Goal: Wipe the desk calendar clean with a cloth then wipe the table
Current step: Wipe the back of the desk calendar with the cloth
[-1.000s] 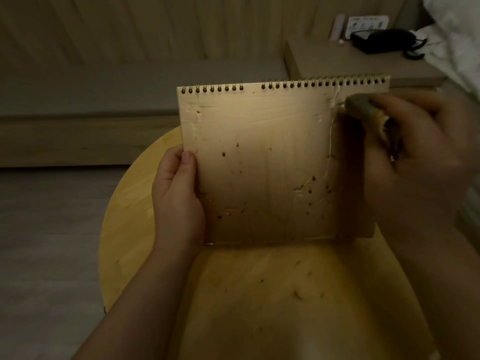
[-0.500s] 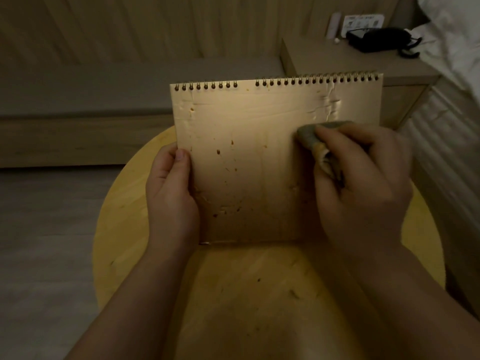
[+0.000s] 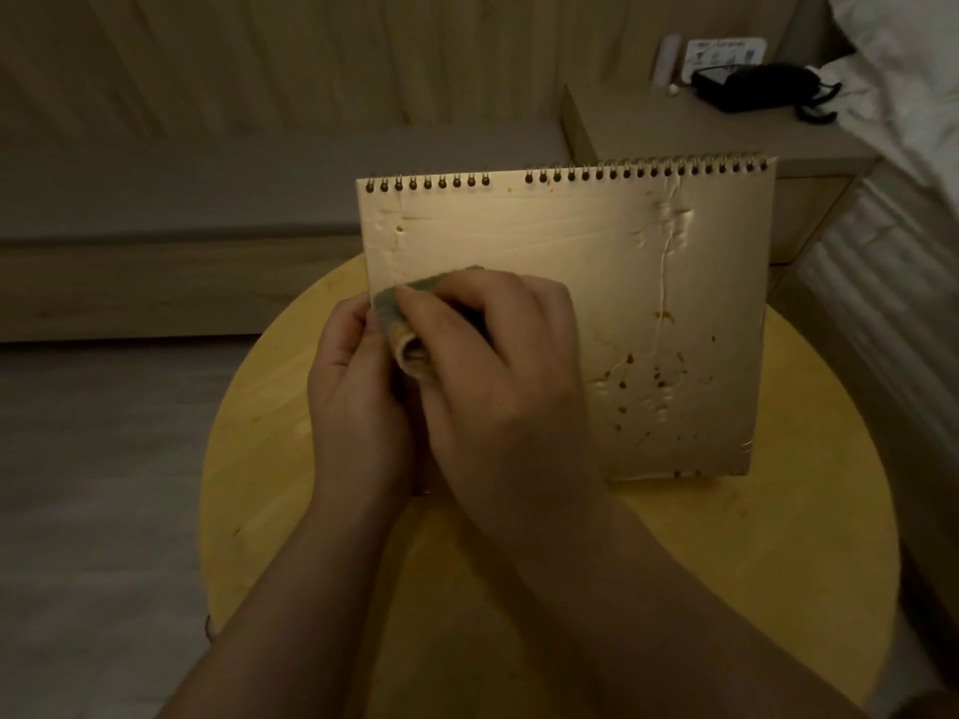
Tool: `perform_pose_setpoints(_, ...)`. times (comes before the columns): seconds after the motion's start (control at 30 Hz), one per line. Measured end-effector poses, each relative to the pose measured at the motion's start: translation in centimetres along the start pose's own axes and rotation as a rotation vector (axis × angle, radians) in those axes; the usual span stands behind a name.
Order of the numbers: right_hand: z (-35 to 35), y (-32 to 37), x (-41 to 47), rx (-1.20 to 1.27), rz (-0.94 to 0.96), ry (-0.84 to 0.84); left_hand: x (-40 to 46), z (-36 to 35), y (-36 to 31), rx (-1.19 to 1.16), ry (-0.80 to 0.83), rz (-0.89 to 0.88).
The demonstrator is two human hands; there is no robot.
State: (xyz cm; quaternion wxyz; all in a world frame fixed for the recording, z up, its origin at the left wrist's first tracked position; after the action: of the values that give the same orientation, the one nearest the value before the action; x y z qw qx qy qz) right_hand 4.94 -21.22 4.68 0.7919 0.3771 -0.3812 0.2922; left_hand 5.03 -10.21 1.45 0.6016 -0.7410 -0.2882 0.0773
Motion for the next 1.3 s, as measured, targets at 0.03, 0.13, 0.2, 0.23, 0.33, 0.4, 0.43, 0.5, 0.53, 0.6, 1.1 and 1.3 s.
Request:
perform_pose_setpoints(0.03, 0.5, -0.5, 0.0, -0.002, 0.008, 0.001, 0.0, 0.0, 0.1, 0.002, -0.021, 0.002)
perform_pose_setpoints(0.13, 2.7, -2.5, 0.0, -0.034, -0.005, -0.008, 0.1, 0.0, 0.1, 0.062, -0.048, -0.022)
perform_pose_setpoints(0.2, 4.2, -4.2, -0.3, -0.092, -0.038, 0.002, 0.1, -0.1, 0.0, 0.093, -0.048, -0.039)
perform_pose_setpoints(0.23, 5.0, -5.2, -0.5, -0.126, -0.056, 0.013, 0.1, 0.0, 0.0, 0.108, -0.052, -0.046)
perform_pose_setpoints(0.33, 7.8, -8.2, -1.1, -0.227, -0.1, 0.013, 0.1, 0.1, 0.0, 0.14, -0.07, -0.042)
perform_pose_setpoints(0.4, 9.2, -9.8, -1.4, -0.265, -0.132, -0.006, 0.1, 0.2, 0.1, 0.147, -0.082, -0.035)
perform_pose_setpoints(0.43, 9.7, -10.4, -1.6, -0.268, -0.145, -0.023, 0.0, 0.2, 0.0, 0.145, -0.084, -0.036)
perform_pose_setpoints(0.5, 10.4, -11.2, -2.2, -0.259, -0.159, -0.065, -0.1, 0.0, 0.0, 0.137, -0.082, -0.04)
perform_pose_setpoints(0.53, 10.6, -11.3, -2.5, -0.259, -0.159, -0.083, 0.0, 0.0, -0.1, 0.137, -0.081, -0.042)
perform_pose_setpoints(0.6, 10.8, -11.5, -3.1, -0.27, -0.162, -0.089, 0.1, 0.0, -0.1, 0.138, -0.078, -0.04)
perform_pose_setpoints(1.1, 4.9, -5.1, -3.4, -0.078, -0.098, 0.046, 0.4, 0.3, -0.1, 0.117, -0.053, -0.031)
perform_pose_setpoints(1.3, 0.8, 0.0, -3.1, 0.039, -0.071, 0.046, 0.3, -0.3, -0.5, -0.037, 0.018, 0.018)
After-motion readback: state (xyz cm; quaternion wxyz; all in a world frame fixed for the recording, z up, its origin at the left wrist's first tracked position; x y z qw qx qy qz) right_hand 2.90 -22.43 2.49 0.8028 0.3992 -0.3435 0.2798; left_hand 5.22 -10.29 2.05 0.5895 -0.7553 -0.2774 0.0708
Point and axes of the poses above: each hand's wrist, its own x-axis towards the middle knuckle, its own z-axis out of the back of the hand, y = z × x, the point moved 2 cm from there along x, towards the middle knuckle
